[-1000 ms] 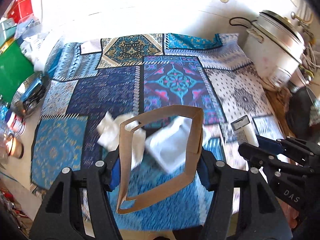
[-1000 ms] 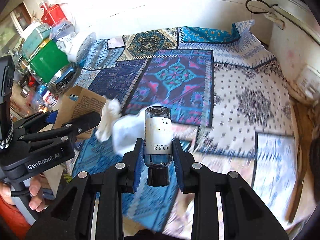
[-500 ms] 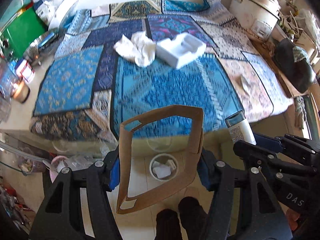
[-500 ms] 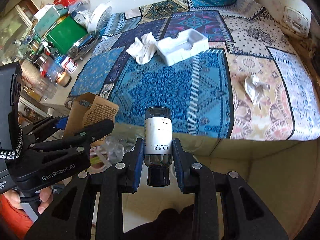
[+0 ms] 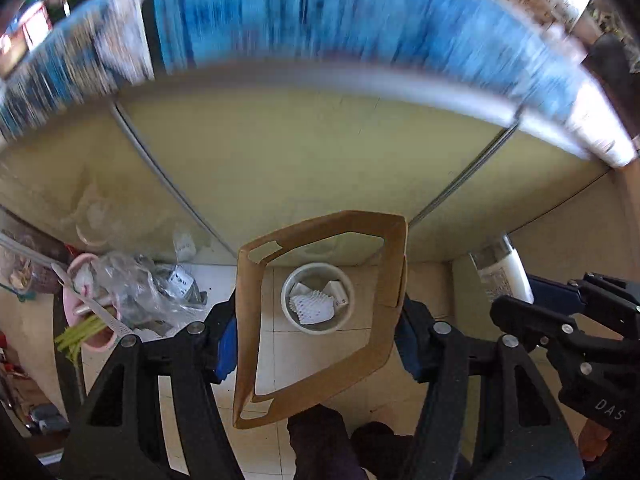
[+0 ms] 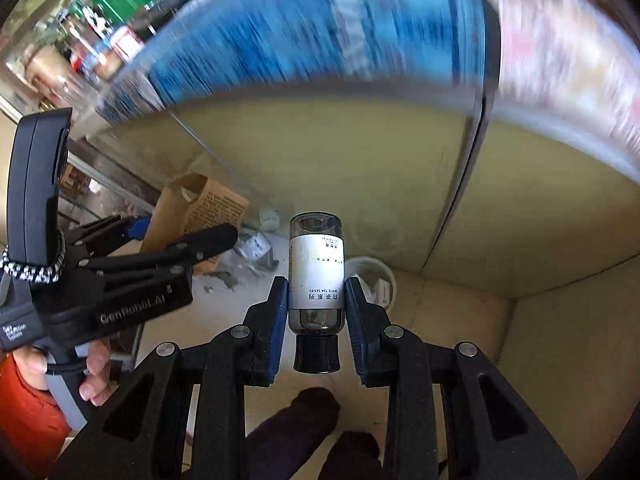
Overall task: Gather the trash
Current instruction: 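Carry the paper sleeve and glass bottle down to the white bin, then open both tools over the bin, dropping the sleeve and bottle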
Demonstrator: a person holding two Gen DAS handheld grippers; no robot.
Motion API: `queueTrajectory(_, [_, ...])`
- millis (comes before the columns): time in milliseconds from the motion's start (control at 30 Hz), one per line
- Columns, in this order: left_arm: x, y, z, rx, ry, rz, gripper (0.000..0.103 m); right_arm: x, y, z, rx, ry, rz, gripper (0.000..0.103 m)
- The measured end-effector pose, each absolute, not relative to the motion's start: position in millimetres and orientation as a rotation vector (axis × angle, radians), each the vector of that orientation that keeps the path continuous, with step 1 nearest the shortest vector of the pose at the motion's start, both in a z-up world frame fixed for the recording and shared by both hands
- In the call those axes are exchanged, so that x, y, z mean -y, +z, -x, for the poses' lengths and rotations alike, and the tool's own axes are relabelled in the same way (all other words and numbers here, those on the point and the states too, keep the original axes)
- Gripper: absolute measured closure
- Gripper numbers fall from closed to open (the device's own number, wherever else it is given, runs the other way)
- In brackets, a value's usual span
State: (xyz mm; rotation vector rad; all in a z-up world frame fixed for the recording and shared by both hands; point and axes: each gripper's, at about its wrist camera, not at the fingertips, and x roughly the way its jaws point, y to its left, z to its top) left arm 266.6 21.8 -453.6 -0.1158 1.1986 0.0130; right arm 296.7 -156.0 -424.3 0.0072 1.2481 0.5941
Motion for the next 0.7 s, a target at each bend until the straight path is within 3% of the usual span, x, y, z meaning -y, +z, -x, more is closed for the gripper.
queueTrajectory(433, [-33.2,-759.5,-292.8,-1.306,-0.031,0.139,0.041,142.5,-727.0,-332.4,-1.311,0.559,-0.111,0.077])
queueTrajectory(700, [-46.6,-862.6,-307.6,-1.326,-0.065,0.173,0.041,112.1,-811.7,-357.8,-1.302,0.553,-0.137,0.077])
